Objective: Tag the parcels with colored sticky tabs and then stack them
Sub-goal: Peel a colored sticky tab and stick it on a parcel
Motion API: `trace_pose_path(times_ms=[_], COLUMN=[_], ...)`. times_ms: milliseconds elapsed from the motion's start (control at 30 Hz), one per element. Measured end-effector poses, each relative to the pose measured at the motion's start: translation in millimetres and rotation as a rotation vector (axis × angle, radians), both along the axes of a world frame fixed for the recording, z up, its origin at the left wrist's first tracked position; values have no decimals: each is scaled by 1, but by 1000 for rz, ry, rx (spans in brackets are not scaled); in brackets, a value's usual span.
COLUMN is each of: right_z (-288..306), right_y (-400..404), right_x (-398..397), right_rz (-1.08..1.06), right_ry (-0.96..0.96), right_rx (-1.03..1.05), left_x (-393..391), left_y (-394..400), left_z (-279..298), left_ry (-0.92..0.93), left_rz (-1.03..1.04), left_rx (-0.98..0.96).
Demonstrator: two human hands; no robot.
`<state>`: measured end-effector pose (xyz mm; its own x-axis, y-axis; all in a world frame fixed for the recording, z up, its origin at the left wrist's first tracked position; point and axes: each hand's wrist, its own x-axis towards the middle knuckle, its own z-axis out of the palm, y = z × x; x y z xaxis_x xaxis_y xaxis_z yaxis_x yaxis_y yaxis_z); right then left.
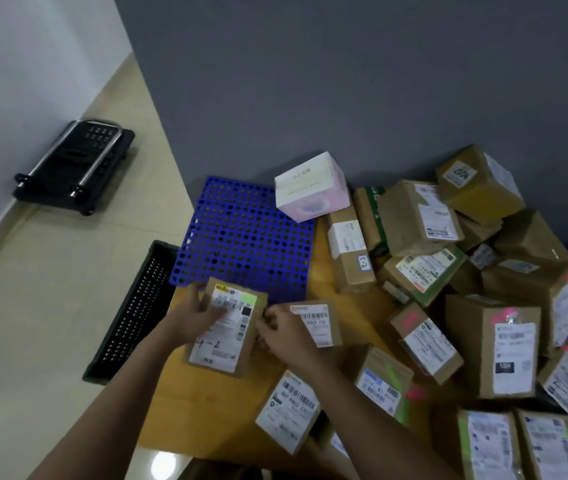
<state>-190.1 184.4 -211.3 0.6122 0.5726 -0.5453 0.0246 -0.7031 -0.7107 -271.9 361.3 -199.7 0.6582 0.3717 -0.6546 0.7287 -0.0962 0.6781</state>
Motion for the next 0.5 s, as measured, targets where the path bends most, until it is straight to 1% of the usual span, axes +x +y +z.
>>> trace_pose_path(times_ms=[67,100,133,167,233,267,300,367,400,433,500], right_z=[-7,-7,-7,-8,-12,-14,-15,-17,-19,-19,-20], right_y=[-3,-5,-8,-12,-22,-26,-32,-41,-45,-49,-55], right_x=[-5,-6,-5,-3,7,11,17,25,27,28,28], right_rz=[33,56,71,67,59,90,151,254,278,297,347], right_ry=[-2,-46,-134,-265,-584,-685,-690,-529,-463,-442,-472], right_rx=[-38,-58,-81,-107,-166,-204,-259,-332,-335,-313,-245], left_x=[-10,-14,-17,-18,-16,-15,-13,-6,-3,1,13], left_y=[-4,-5,-5,-6,-11,-15,-19,-24,-25,-26,-27], left_z=[-14,-22,-27,-32,-35,-32,-31,-29,-29,-30,-29], left_ry=[123,180,216,227,188,161,134,99,100,101,85], left_rz=[-135,-189,-225,-241,-268,-303,-350,-412,-417,-415,-404], left_rx=[39,73,111,153,275,357,441,565,585,590,603])
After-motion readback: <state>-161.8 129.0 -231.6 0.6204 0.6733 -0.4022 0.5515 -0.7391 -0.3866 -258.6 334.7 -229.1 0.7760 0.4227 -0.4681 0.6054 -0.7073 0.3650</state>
